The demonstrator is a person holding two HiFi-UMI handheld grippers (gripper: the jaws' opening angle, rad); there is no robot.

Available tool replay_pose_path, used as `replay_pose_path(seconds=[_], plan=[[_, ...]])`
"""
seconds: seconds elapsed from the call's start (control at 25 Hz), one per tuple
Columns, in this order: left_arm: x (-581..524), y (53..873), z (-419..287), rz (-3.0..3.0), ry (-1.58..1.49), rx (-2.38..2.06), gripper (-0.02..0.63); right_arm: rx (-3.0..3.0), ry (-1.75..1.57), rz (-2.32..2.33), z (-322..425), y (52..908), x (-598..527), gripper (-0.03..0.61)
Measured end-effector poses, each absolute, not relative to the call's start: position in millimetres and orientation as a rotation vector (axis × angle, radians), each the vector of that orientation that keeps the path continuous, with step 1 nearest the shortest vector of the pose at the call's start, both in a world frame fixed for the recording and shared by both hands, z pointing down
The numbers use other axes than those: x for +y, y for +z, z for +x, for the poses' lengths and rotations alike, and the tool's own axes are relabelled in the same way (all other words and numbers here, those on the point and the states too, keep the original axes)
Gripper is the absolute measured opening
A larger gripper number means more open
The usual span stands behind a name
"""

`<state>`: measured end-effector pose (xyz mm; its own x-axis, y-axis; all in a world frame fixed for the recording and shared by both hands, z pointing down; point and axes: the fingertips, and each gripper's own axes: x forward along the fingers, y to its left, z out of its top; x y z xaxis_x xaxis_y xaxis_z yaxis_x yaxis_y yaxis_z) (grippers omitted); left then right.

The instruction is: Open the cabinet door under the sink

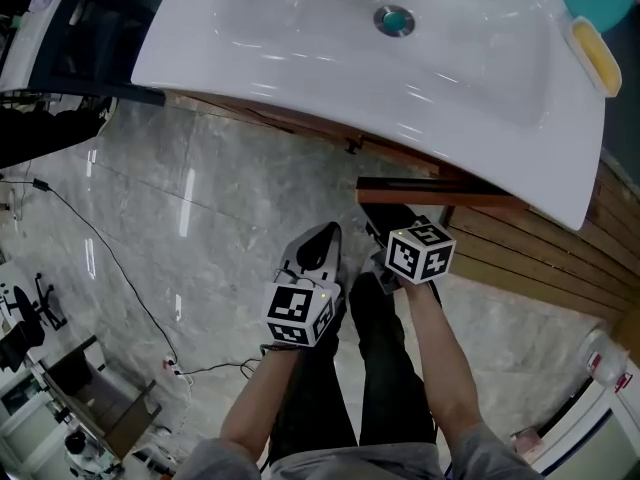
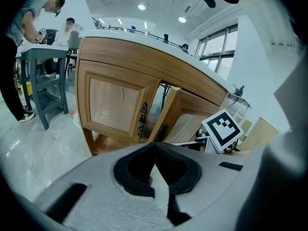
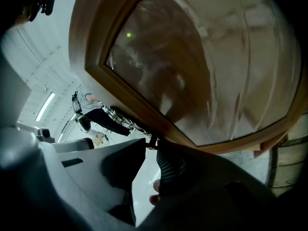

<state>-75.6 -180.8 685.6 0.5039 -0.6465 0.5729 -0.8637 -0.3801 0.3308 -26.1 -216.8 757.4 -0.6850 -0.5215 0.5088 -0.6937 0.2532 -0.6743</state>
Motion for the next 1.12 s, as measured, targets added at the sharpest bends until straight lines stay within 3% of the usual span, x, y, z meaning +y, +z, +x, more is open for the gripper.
replay_pose_path(seconds=[1.12], plan=[[-103.8, 681.2, -103.6, 2.156, 0.426, -1.168, 0.008, -2.303, 1.25, 1.121, -22.2, 754.4, -167.7, 0.077]])
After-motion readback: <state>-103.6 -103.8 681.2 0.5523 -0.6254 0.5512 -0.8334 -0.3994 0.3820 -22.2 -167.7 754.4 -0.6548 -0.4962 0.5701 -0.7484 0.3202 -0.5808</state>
